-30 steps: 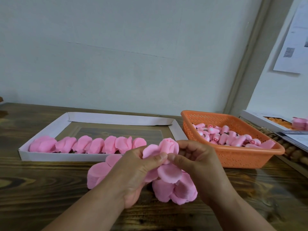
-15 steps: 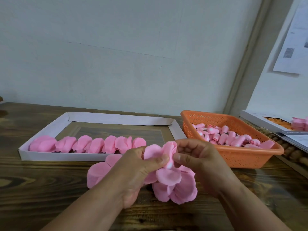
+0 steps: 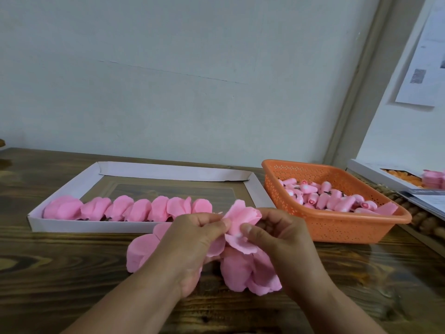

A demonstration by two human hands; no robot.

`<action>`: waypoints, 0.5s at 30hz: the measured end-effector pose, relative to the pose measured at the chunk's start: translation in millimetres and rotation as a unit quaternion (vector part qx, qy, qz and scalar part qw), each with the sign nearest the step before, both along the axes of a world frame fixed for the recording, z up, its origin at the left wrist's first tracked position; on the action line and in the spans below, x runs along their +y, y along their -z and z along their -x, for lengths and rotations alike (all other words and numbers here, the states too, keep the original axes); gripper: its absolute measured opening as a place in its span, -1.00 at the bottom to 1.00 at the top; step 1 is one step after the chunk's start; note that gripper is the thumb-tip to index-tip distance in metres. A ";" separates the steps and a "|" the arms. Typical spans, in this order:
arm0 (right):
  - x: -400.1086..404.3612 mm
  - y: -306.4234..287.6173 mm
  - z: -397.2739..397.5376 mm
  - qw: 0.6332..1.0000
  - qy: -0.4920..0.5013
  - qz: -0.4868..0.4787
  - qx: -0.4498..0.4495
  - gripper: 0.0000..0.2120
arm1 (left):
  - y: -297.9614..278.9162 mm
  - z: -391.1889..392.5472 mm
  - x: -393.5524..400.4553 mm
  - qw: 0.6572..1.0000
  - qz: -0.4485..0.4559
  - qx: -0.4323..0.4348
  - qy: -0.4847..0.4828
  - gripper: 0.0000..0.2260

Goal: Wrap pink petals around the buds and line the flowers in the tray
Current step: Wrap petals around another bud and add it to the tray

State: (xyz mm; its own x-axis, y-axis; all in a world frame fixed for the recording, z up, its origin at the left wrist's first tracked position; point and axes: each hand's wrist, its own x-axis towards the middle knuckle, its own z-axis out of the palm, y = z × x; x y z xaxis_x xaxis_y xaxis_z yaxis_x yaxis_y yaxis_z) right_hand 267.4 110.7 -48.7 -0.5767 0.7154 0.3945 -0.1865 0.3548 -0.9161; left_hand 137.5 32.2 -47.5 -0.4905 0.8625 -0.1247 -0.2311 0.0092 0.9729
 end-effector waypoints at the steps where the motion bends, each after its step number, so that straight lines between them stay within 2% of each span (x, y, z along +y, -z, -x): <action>1: -2.5 1.1 1.0 1.000 0.010 -0.008 0.004 -0.80 | 0.8 -1.1 0.3 1.000 0.001 0.008 -0.012 -0.88; 5: -6.6 4.5 1.8 0.991 0.068 -0.112 -0.035 -0.78 | 3.2 -2.4 0.4 0.996 0.009 0.070 -0.045 -0.84; 9: -5.4 -6.2 1.0 0.977 0.060 -0.184 -0.092 -0.82 | 2.0 -6.3 -2.6 0.989 -0.013 0.143 -0.039 -0.77; 15: 1.8 -13.9 -0.7 0.979 0.069 -0.163 -0.106 -0.74 | -2.4 -11.1 -5.9 0.981 -0.054 0.189 -0.001 -0.68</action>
